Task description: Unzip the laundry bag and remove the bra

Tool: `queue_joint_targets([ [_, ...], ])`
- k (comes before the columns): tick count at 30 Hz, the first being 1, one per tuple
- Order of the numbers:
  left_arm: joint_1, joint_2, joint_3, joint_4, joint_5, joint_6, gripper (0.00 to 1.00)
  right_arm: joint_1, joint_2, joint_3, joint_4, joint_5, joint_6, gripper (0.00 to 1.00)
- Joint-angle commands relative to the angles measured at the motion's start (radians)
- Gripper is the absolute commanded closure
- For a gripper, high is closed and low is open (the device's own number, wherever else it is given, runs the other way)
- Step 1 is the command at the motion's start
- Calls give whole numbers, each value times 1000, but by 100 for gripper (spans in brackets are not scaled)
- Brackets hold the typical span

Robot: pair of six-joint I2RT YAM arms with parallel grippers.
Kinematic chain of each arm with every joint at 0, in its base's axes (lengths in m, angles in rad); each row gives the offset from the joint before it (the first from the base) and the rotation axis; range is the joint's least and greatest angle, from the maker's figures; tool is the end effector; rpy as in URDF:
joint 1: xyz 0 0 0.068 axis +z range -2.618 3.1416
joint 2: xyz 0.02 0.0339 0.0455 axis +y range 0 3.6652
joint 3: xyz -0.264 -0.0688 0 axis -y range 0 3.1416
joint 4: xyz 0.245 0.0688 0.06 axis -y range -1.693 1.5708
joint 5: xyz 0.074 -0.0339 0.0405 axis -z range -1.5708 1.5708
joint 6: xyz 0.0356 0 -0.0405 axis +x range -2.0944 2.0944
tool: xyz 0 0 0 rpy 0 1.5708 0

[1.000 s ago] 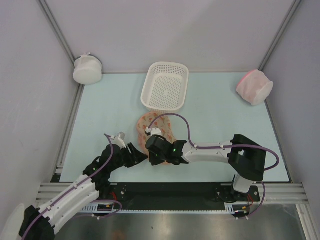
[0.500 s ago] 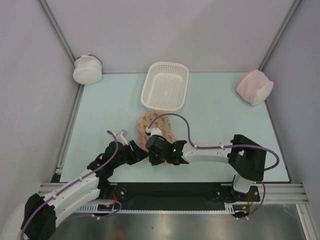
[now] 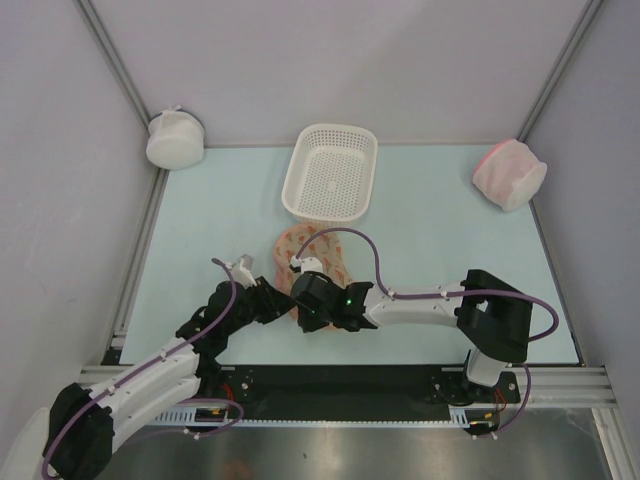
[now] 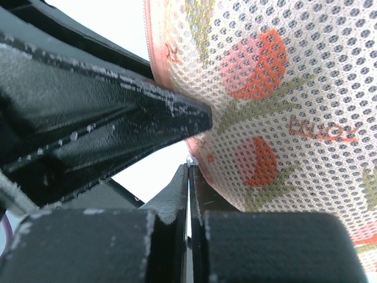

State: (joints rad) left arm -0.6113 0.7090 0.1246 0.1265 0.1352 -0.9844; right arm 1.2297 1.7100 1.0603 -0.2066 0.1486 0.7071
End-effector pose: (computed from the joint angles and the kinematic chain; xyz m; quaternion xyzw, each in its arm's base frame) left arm 0.1242 -0.0929 0.1520 -0.1221 0.8391 -0.4173 0.3269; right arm 0.1253 0.3371 0.1920 -0.2163 0.9093 0.2479 0.2549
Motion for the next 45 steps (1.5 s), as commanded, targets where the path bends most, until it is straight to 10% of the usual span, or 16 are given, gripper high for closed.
queue_joint_targets([
  [1, -5, 6, -11, 67, 9, -22, 80, 7, -18, -5, 29, 12, 14, 100],
  [5, -5, 15, -17, 67, 4, -26, 100, 7, -23, -10, 21, 19, 18, 100],
  [38, -7, -31, -31, -39, -62, -2, 100, 20, -263, -217, -197, 108, 135, 100],
  [42, -5, -49, -5, -97, -72, 19, 57, 24, -250, -195, -178, 89, 109, 100],
  [45, -5, -88, 18, -172, -83, 30, 43, 30, -227, -166, -168, 59, 86, 100],
])
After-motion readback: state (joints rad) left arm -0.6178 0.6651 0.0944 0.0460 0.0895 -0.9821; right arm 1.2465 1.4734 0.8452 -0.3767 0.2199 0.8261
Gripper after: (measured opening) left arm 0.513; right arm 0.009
